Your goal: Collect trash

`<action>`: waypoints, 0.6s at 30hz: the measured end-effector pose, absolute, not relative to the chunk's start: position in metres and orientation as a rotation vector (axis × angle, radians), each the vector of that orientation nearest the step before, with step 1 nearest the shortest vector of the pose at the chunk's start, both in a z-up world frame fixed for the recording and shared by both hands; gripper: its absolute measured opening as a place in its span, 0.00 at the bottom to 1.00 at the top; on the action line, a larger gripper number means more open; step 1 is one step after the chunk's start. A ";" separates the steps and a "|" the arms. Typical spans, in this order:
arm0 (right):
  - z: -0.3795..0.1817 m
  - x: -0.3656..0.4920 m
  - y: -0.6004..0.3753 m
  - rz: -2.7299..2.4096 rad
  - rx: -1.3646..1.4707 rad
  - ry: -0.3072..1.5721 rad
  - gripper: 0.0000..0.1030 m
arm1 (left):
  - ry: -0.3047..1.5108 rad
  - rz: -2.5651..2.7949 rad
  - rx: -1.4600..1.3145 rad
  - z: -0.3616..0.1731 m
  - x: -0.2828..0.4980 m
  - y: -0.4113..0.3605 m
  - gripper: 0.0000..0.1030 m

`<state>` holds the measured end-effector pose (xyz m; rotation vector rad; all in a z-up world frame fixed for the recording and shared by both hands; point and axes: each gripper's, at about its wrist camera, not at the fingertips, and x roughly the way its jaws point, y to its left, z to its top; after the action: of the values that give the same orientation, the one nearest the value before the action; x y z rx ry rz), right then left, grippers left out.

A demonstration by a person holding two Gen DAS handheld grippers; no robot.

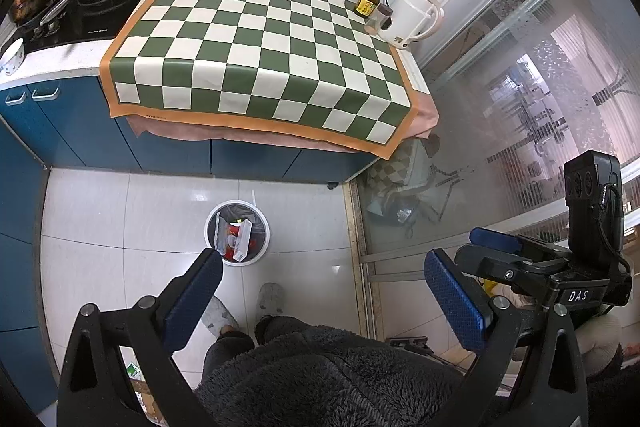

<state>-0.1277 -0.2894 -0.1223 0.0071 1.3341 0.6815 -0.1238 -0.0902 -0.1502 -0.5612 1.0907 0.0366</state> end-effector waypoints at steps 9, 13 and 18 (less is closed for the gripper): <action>-0.122 -0.127 -0.291 0.686 0.005 1.335 1.00 | 1.091 0.037 -0.558 -0.151 -0.126 -0.090 1.00; -0.121 -0.129 -0.290 0.686 0.007 1.334 1.00 | 1.091 0.035 -0.558 -0.151 -0.126 -0.090 1.00; -0.120 -0.131 -0.290 0.686 0.009 1.333 1.00 | 1.088 0.038 -0.556 -0.147 -0.126 -0.089 1.00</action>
<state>-0.1308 -0.2898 -0.1202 0.0095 1.3325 0.6861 -0.1258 -0.0890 -0.1470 -0.5562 1.0883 0.0380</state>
